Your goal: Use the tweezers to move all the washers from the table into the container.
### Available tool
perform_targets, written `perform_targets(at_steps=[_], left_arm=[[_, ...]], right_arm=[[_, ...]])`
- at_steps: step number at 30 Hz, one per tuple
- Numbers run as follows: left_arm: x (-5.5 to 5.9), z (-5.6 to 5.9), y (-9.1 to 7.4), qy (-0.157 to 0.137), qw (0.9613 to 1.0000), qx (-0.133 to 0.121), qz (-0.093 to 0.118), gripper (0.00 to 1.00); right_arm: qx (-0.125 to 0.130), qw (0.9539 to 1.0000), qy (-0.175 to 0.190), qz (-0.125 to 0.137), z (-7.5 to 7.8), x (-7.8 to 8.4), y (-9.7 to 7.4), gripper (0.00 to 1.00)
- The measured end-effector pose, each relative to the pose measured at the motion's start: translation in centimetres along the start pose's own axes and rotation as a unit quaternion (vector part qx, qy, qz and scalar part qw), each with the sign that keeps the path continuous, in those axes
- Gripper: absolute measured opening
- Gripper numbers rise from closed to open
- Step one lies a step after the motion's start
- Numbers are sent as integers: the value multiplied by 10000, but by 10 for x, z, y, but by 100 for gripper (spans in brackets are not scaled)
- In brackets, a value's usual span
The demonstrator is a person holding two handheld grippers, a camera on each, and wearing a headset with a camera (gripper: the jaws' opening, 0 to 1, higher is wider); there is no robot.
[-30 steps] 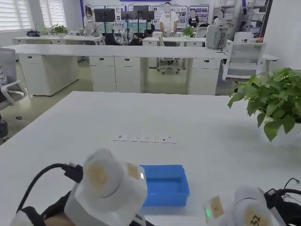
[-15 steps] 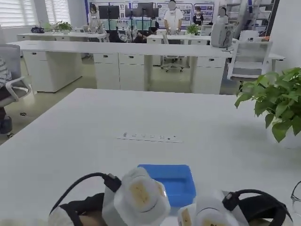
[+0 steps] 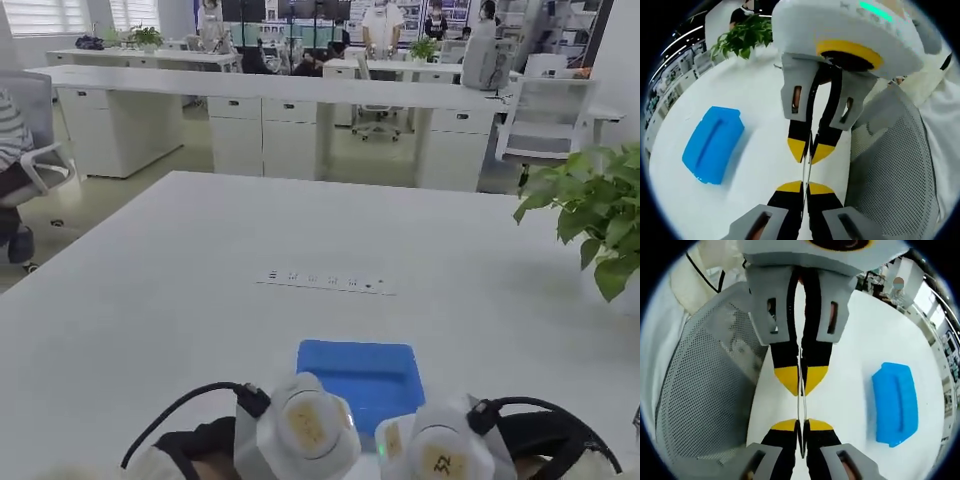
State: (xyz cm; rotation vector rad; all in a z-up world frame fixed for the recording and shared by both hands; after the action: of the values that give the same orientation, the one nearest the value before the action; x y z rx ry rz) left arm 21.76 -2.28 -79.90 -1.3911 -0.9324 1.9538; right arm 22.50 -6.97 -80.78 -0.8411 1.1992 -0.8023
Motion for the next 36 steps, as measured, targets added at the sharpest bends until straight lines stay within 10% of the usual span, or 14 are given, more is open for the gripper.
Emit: perform_targets(at_steps=[9, 17, 19, 28, 36], left_arm=[[9, -24, 12, 360, 9993, 33, -84, 0], [27, -42, 23, 294, 9976, 81, -614, 0], [26, -43, 24, 278, 9977, 147, -601, 0], [32, -47, 32, 401, 9947, 246, -914, 0], [32, -48, 31, 186, 9935, 272, -1088, 0]], right_arm=[[333, 9965, 447, 624, 14, 7, 9, 3], [747, 9920, 964, 330, 22, 27, 22, 3], [819, 9882, 1152, 585, 23, 27, 24, 3], [1078, 9592, 2476, 836, 16, 37, 2, 9], [1551, 9107, 3596, 1311, -2, 26, -39, 28]])
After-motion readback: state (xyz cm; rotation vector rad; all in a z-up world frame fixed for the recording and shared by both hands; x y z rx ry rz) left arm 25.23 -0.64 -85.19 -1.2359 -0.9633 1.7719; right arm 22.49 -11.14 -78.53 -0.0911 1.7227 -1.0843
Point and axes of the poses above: the centre of the closed fingertips' face, and the gripper's own axes: y roughly forward along the fingers, z roughly to its right, x roughly out of its underside, the point moved 3 cm from there along -y, roughly backward along the fingers, and after that the axes turned 9 degrees about x, right-handed, at the moved point
